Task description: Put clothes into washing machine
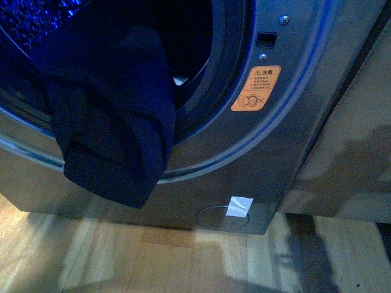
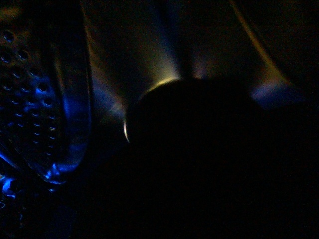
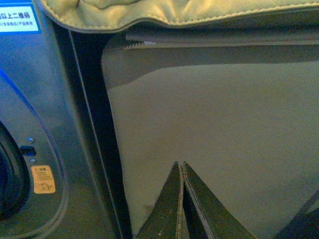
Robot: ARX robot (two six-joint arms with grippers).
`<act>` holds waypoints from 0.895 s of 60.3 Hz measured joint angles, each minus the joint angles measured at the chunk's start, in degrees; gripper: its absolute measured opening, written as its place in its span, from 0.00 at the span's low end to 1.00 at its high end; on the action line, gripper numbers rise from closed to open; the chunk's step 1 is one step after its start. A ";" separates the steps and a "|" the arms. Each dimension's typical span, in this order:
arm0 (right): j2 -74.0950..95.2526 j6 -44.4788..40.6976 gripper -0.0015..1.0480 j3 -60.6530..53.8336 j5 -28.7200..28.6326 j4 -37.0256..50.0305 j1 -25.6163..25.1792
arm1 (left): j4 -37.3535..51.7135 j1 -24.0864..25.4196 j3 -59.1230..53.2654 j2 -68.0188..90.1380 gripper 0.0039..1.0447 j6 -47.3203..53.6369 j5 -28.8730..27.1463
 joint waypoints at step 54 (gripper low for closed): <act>-14.47 -0.02 0.02 -7.17 -0.17 -6.73 -0.13 | -10.75 -0.15 15.06 3.43 0.05 -0.09 -0.48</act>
